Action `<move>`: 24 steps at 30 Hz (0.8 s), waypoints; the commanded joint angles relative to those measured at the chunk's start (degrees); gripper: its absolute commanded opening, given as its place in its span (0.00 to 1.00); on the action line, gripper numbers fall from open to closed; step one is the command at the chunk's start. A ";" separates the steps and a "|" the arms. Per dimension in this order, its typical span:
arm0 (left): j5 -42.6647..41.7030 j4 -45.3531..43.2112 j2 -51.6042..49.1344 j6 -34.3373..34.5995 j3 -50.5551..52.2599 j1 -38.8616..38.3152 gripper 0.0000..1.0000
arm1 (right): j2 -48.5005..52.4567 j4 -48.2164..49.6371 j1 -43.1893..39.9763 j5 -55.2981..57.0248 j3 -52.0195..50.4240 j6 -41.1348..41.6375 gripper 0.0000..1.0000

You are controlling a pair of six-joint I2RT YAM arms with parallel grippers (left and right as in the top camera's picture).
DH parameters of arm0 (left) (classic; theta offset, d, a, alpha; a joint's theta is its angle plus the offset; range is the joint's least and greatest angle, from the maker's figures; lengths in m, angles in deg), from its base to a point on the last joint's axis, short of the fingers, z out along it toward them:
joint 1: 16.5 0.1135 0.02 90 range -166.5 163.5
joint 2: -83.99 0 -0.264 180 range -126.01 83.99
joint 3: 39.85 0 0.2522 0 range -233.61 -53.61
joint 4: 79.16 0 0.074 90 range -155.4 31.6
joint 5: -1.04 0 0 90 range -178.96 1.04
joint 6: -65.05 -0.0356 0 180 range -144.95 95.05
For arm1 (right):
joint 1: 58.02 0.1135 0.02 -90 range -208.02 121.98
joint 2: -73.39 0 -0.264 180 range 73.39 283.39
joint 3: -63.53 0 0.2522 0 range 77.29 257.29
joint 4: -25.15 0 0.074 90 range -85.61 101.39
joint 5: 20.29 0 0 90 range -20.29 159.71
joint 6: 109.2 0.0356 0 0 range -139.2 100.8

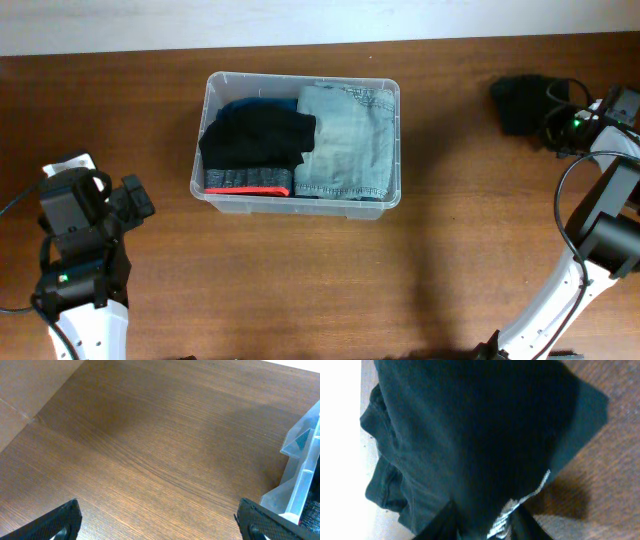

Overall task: Pack container
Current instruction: 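Grasp the black Nike shirt with the right gripper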

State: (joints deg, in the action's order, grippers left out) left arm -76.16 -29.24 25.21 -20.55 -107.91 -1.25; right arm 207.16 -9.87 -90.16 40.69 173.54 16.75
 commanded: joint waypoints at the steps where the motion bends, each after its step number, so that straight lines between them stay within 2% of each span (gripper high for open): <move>1: -0.39 -0.11 -0.13 0.74 0.15 0.31 0.99 | 5.57 -2.05 1.81 4.48 -3.37 0.09 0.23; 8: -0.42 -0.11 -0.13 0.74 0.15 0.31 0.99 | 5.57 -2.99 1.75 4.46 -3.37 -0.13 0.05; 17: -0.39 -0.11 -0.13 0.74 0.15 0.31 0.99 | 5.44 -2.78 1.51 0.17 -3.34 -0.15 0.04; 24: -0.39 -0.11 -0.13 0.74 0.15 0.31 1.00 | 3.26 3.65 -0.26 -18.71 -3.30 -0.11 0.04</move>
State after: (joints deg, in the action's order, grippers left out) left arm -76.16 -29.24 25.21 -20.57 -107.91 -1.25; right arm 207.84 -6.87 -90.56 32.56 172.23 16.77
